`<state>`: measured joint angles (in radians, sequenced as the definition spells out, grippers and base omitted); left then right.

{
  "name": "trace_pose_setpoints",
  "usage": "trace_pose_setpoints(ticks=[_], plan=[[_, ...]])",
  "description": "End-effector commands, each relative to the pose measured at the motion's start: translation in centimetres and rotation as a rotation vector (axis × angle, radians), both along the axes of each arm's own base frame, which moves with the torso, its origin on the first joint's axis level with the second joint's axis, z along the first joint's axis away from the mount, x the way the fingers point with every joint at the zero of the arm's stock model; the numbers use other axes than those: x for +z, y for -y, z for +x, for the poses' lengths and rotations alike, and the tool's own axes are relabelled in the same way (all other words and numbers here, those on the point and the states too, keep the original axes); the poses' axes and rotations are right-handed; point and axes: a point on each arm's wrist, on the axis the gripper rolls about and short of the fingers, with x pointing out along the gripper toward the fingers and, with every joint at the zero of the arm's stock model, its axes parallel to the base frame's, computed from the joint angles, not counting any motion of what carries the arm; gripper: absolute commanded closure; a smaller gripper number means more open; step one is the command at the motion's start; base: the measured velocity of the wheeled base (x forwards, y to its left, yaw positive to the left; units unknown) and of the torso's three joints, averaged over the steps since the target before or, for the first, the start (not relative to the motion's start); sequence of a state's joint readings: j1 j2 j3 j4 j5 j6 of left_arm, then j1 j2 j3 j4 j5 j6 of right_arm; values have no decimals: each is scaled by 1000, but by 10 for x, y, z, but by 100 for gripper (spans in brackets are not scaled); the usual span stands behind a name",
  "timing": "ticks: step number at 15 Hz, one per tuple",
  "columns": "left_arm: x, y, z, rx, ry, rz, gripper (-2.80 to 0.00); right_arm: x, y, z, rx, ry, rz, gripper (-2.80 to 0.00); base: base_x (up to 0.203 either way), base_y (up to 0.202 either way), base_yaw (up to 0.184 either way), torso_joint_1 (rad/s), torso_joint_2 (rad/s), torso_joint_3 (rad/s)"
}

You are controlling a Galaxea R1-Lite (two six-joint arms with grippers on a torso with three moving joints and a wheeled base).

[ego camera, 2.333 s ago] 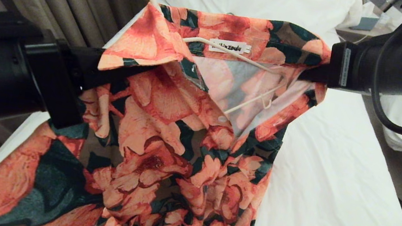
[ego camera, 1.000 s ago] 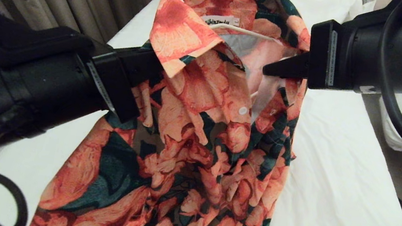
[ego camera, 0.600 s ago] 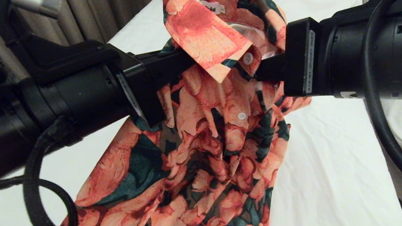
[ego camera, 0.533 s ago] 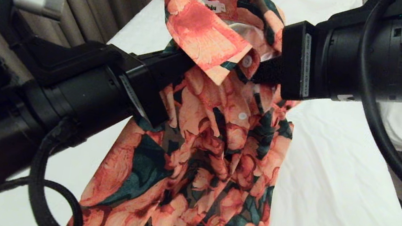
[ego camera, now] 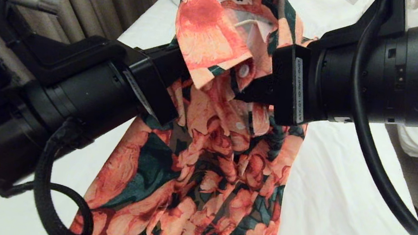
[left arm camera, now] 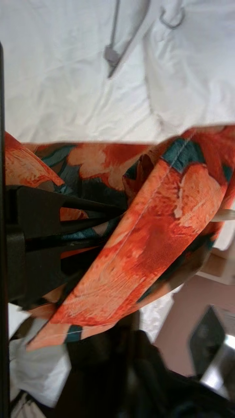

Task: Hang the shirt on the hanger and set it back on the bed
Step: Hook the other side of the shirt onto the hanger

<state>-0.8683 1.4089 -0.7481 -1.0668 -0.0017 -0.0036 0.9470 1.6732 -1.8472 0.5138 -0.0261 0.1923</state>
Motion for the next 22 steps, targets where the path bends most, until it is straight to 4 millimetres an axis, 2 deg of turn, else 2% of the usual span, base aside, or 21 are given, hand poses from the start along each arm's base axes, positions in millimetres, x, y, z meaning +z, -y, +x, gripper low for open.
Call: trace_pose_setpoints(ticks=[1,5,11,22], plan=[[4,-2,-2,0,23,-27,0,-1,-1,-2,5,-3,-4,-280,0,0,0,0,0,0],[8,-4,-2,5,38,-44,0,-2,1,-5,-4,-4,-15,-280,0,0,0,0,0,0],[11,-6,-3,10,45,-57,0,-2,18,-16,-78,11,-43,-280,0,0,0,0,0,0],[11,-6,-3,10,45,-55,0,-16,21,-9,-141,-15,-114,-280,0,0,0,0,0,0]])
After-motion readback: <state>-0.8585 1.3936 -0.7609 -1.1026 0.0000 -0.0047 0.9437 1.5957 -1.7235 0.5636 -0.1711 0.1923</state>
